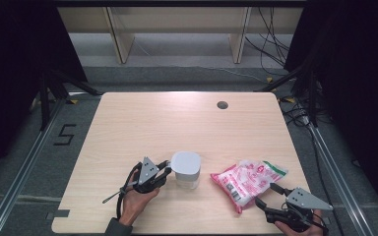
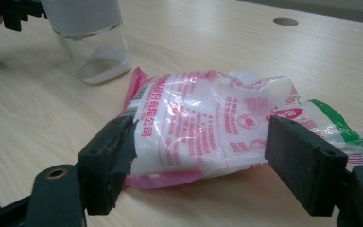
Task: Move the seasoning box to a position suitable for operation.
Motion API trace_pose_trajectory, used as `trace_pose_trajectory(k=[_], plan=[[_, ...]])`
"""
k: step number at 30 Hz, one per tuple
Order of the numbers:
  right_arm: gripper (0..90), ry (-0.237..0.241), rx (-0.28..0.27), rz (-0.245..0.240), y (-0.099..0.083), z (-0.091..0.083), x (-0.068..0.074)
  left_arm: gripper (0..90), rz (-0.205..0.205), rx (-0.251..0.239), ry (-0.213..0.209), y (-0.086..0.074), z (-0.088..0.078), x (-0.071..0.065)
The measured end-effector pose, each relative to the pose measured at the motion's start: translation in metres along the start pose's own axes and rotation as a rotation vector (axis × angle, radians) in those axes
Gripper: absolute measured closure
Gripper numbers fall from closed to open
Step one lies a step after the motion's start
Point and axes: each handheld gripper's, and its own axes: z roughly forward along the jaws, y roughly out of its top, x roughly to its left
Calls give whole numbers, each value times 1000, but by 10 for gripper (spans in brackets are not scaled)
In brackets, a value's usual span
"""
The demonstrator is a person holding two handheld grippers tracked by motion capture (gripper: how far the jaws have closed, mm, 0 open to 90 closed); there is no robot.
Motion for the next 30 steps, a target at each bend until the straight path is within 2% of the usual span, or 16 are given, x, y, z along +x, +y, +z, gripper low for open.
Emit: trace_pose_trajectory(k=[1,3,5,8,12,13,22,23,24,26,27,28,29,30], plan=[[260,-4,9,21,0,-1,2,736,6,0,-2,0,0,-1],[260,0,23,15,0,-1,2,735,3,2,-2,0,-1,-2],[260,-7,14,9,0,0,2,734,-3,0,-10,0,-1,-4],[260,-5,17,16,0,0,3,732,1,12,-3,0,-3,-4],[260,1,17,20,0,0,3,728,-17,6,-9,-1,-5,-5],[260,7,17,-1,0,0,1,726,-12,11,-10,-1,-6,-5],[260,1,12,-18,0,1,0,706,-5,30,-44,-4,-20,-8],[260,1,2,-47,0,1,-1,703,3,33,-57,-4,-21,-8],[260,1,3,-33,0,1,0,699,3,33,-57,-4,-21,-8],[260,5,-6,-38,0,2,0,688,37,18,-89,-2,-25,-6],[260,5,-6,-38,0,2,0,666,37,18,-89,-2,-25,-6],[260,19,17,-18,0,2,2,643,77,-3,-112,1,-26,-3],[260,19,17,-18,0,2,2,625,77,-3,-112,1,-26,-3],[260,12,19,-12,0,2,2,625,91,-10,-130,2,-27,-2]])
